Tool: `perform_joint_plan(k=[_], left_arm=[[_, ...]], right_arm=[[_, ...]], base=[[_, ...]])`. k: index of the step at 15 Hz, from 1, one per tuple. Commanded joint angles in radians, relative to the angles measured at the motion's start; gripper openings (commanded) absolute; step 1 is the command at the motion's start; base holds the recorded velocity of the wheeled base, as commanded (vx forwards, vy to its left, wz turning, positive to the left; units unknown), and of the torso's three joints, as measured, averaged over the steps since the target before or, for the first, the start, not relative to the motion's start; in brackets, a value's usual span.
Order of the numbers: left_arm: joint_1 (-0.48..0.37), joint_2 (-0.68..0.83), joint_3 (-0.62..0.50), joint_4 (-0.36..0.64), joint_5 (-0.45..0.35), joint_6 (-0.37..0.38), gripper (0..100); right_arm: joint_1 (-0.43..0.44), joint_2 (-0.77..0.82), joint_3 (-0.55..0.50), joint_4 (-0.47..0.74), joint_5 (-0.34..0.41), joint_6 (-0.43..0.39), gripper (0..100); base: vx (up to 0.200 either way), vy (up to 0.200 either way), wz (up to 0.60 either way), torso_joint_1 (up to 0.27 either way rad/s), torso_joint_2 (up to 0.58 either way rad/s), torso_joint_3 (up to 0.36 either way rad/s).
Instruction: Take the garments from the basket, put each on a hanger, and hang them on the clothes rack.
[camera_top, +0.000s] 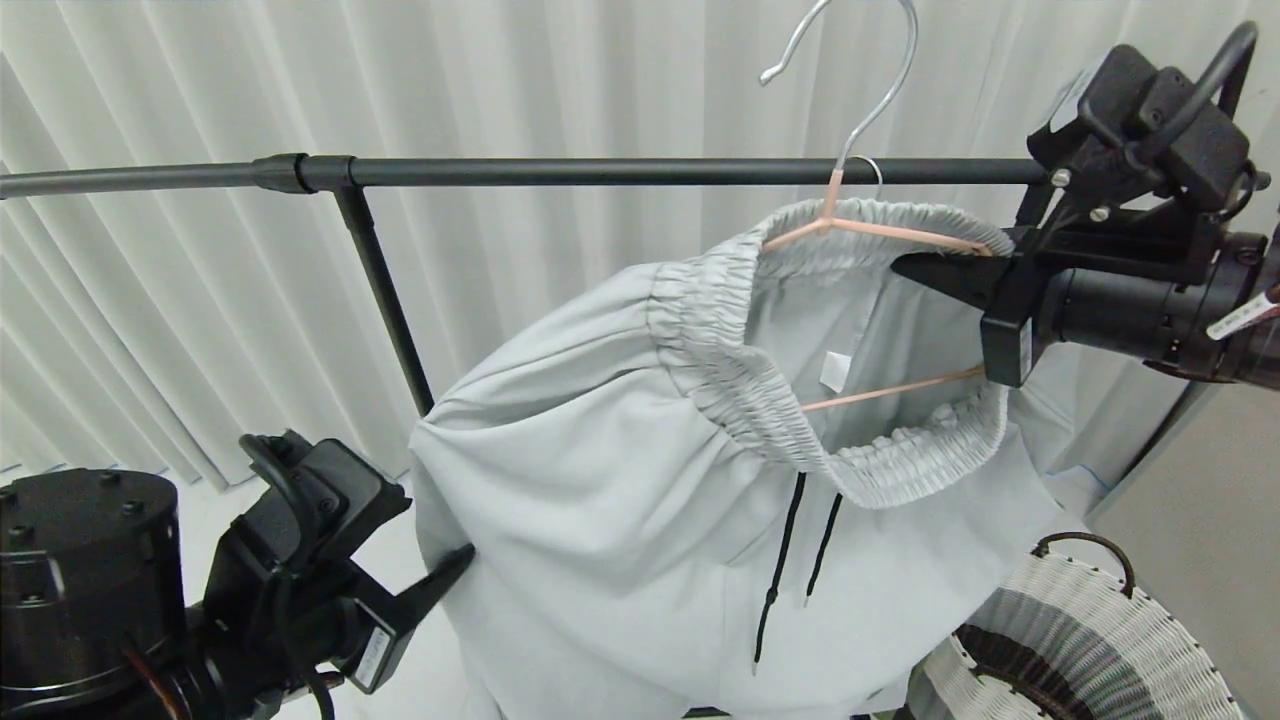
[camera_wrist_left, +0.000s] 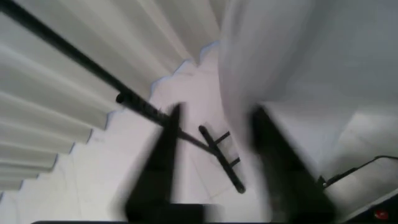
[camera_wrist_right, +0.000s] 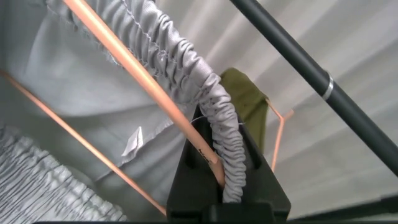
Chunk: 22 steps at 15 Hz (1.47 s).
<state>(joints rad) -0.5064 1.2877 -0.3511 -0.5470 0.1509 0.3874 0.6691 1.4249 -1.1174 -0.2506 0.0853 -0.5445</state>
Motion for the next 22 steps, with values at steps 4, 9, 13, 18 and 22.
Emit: perform_joint_plan(k=[4,9,13,18,22], left_arm=[[0.143,0.004,0.063,-0.002,0.010,0.042,0],[0.155,-0.014,0.098,-0.013,0.009,0.068,0],[0.155,-0.014,0.098,-0.060,0.007,0.068,100],[0.155,-0.047,0.103,-0.111,0.004,0.070,100],[0.160,-0.065,0.103,-0.174,0.009,0.074,100]], right_arm=[[-0.006,-0.018,0.001,0.001,-0.084,0.046,0],[-0.005,-0.024,0.013,-0.001,-0.127,0.086,0],[-0.003,-0.017,0.018,-0.001,-0.128,0.086,0],[-0.003,-0.024,0.010,0.080,-0.217,0.095,0],[-0.003,-0.026,-0.016,0.240,-0.414,0.267,0]], base=[[0.000,0.000,0.00,0.000,0.00,0.000],[0.000,0.000,0.00,0.000,0.00,0.000],[0.000,0.000,0.00,0.000,0.00,0.000],[0.000,0.000,0.00,0.000,0.00,0.000],[0.000,0.000,0.00,0.000,0.00,0.000]])
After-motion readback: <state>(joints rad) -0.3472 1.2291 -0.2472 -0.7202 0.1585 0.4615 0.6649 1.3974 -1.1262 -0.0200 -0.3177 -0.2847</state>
